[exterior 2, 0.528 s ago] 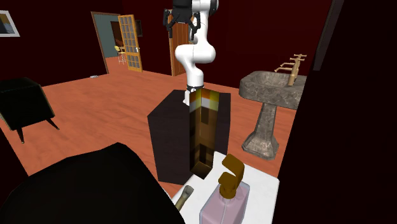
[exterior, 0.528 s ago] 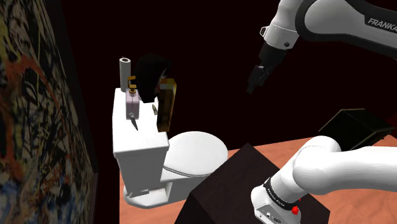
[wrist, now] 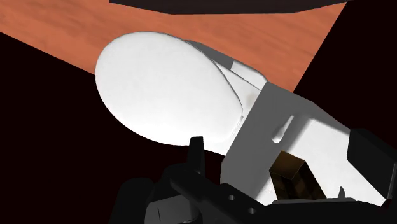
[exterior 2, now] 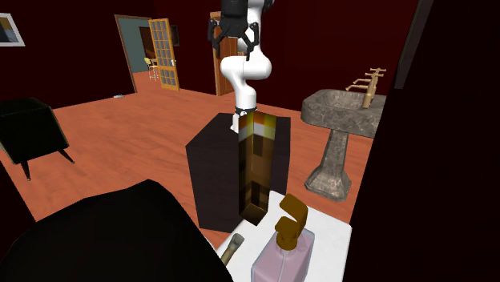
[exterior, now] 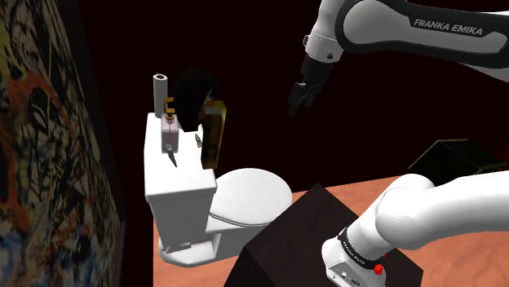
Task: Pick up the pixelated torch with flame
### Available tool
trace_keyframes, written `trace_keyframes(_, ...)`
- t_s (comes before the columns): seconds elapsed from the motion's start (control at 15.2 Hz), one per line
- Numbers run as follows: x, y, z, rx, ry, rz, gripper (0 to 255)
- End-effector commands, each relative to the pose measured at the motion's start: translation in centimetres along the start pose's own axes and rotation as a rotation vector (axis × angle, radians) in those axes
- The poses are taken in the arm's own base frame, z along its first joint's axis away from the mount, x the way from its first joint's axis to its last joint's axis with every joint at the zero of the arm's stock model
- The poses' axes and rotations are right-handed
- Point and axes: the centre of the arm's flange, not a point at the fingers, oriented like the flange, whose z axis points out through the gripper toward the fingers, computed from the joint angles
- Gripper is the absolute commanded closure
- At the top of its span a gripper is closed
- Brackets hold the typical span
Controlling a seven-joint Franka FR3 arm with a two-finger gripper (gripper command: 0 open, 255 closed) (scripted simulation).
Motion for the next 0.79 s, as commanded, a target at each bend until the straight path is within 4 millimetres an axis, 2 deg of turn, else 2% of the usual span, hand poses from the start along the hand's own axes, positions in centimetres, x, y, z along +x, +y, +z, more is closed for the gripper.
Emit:
trace_keyframes(0.0,2.4,-1.2,0.4,0.003,0.000,-0.002,0)
trace_keyframes(0.73,15.3,-6.7,4.0,0.014,-0.003,-0.012,0)
